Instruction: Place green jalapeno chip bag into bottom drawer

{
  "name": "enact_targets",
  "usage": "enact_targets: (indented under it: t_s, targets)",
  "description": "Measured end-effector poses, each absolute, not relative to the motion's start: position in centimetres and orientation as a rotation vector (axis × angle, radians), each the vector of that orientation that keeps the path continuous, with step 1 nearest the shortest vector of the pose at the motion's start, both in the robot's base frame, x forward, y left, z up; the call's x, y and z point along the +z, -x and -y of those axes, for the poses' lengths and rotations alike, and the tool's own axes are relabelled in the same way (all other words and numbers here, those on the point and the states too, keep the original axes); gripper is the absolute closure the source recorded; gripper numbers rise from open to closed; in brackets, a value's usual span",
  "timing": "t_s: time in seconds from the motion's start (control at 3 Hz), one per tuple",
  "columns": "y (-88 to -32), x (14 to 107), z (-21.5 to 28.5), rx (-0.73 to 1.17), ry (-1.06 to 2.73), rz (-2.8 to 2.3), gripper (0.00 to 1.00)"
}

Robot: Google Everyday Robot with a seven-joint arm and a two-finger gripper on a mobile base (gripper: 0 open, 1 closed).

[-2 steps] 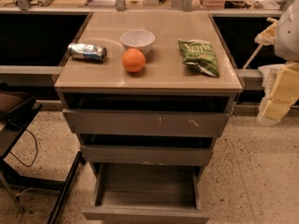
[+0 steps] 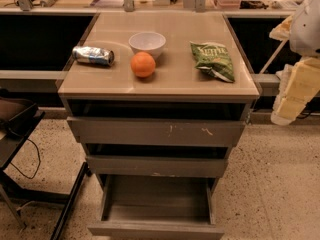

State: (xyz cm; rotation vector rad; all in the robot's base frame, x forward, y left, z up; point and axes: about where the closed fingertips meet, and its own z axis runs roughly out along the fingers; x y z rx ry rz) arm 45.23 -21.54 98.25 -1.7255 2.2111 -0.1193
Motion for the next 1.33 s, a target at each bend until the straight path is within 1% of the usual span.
enact_targets:
  t_s: [0.33, 0.67, 1.0, 1.33]
  targets:
    - [-49.8, 98.4, 21.5, -0.127, 1.746, -2.203, 0.00]
    - [-56.6, 97.6, 20.3, -0.095, 1.780, -2.184, 0.00]
    - [-62.4, 95.7, 20.1, -0.013, 1.743, -2.188, 0.00]
    - [-64.6, 96.7, 20.3, -0.037, 1.694, -2.151, 0.00]
